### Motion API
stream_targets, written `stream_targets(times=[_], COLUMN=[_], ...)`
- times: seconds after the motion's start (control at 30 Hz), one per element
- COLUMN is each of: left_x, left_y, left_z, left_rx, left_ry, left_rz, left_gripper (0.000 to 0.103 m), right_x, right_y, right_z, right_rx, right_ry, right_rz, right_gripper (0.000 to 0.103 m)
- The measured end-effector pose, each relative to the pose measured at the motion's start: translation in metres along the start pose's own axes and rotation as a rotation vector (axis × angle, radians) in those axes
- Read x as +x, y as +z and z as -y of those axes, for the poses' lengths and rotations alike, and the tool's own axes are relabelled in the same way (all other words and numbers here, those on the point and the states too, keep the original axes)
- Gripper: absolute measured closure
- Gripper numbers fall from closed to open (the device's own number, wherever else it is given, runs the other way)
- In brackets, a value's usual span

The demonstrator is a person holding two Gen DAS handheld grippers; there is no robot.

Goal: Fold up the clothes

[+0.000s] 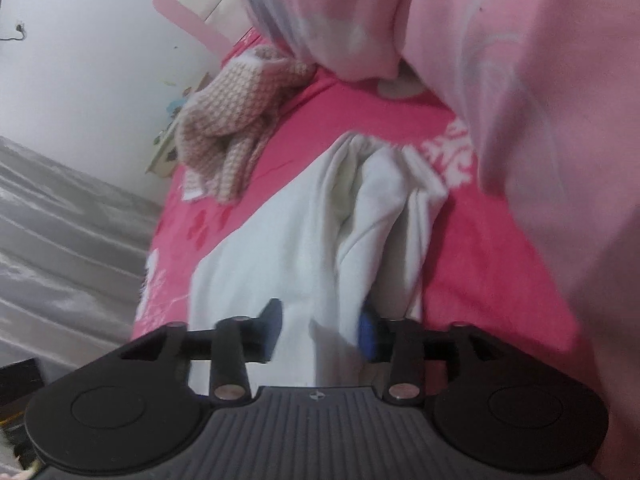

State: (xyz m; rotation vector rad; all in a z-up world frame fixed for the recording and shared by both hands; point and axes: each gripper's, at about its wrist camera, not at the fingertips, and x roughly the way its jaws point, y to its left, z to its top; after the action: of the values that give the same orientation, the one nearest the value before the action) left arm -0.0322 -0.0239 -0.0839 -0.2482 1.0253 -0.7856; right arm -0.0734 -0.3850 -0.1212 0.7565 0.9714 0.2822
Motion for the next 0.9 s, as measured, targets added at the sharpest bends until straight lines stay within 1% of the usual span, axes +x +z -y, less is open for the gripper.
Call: stream_targets(times=[0.03,0.13,0.17,0.23,0.27,0.3,0.33,0.37,0.4,0.47,0.53,0.6,0.7,0.73,0.77,0.83,0.9], left_x=[-0.004,-0.009,-0.009,-0.013,-0.013,-0.011,-0.008,-0.007,-0.006,-0.009,-0.011,-0.008,-0.006,-0.006,-0.005,-0.005,-0.009], left_y=[-0.005,-0.022,-0.028,-0.04,-0.045,-0.048,-0.051,-0.053,-0.055,-0.054,-0.053,-0.054,-0.056,-0.057,-0.057,-0.061,-0.06], left_z=[-0.01,-0.035,-0.042,-0.051,-0.054,-0.057,-0.059,-0.061,-0.062,-0.059,-0.057,-0.055,-0.053,-0.052,-0.051,-0.05,-0.048], left_rx=[-0.026,-0.103,-0.132,-0.174,-0.192,-0.209,-0.225,-0.238,-0.249,-0.243,-0.23,-0.219,-0.209,-0.206,-0.205,-0.192,-0.181], left_ry=[0.037,0.103,0.114,0.106,0.098,0.085,0.071,0.055,0.039,0.016,-0.002,-0.004,0.002,0.004,0.007,0.025,0.045], left_rz=[0.004,-0.009,-0.016,-0.026,-0.033,-0.04,-0.047,-0.056,-0.065,-0.069,-0.072,-0.086,-0.092,-0.091,-0.092,-0.101,-0.099], left_gripper=[0.053,0.053,0.053,0.053,0.053,0.053,0.053,0.053,0.054,0.055,0.055,0.054,0.054,0.054,0.053,0.053,0.053], right_x=[-0.002,-0.008,-0.009,-0.007,-0.006,-0.005,-0.006,-0.012,-0.018,-0.029,-0.037,-0.035,-0.033,-0.032,-0.032,-0.031,-0.032], right_y=[-0.004,-0.017,-0.021,-0.035,-0.041,-0.048,-0.053,-0.055,-0.056,-0.06,-0.06,-0.061,-0.061,-0.062,-0.064,-0.067,-0.069], right_z=[-0.001,-0.002,0.0,0.0,0.001,0.001,0.0,-0.005,-0.01,-0.018,-0.018,-0.014,-0.009,-0.012,-0.015,-0.021,-0.029], right_rx=[0.0,0.003,0.009,0.011,0.011,0.012,0.009,-0.007,-0.022,-0.05,-0.057,-0.056,-0.037,-0.073,-0.109,-0.182,-0.254], right_ry=[0.0,-0.002,-0.007,-0.009,-0.009,-0.01,-0.01,-0.009,-0.007,-0.008,-0.032,-0.071,-0.088,-0.121,-0.153,-0.218,-0.284], right_rz=[-0.009,-0.038,-0.051,-0.076,-0.089,-0.101,-0.106,-0.088,-0.069,-0.037,-0.031,-0.043,-0.043,-0.044,-0.044,-0.045,-0.041], right_gripper=[0.056,0.054,0.054,0.055,0.064,0.078,0.083,0.091,0.093,0.093,0.093,0.093,0.093,0.093,0.091,0.075,0.073])
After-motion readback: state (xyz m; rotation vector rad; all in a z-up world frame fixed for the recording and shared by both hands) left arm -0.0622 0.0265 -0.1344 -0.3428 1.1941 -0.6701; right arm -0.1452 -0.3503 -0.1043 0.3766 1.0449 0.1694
